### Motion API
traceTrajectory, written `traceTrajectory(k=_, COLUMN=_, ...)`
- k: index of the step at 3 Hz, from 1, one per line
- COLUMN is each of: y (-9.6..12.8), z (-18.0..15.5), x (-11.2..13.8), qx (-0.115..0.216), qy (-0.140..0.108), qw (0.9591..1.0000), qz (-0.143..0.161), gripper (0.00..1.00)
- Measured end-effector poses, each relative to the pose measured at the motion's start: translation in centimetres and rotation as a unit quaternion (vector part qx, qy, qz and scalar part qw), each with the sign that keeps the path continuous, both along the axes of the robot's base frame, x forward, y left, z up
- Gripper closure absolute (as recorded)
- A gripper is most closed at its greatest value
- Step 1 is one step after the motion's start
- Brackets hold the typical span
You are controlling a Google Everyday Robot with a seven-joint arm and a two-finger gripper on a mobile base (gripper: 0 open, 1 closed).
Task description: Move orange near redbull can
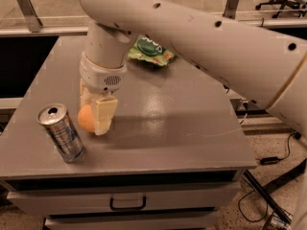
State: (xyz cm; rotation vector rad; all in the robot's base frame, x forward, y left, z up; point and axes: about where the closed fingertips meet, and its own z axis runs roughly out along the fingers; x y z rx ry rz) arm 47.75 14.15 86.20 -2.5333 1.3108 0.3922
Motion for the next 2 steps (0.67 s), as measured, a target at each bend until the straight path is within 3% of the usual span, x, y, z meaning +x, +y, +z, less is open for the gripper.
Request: traceTrajectory(k=2, y=0.06, z=-0.01, x=-0.05, qx=0.0, qy=0.0, qw=1.0, qz=0.0, gripper=0.0)
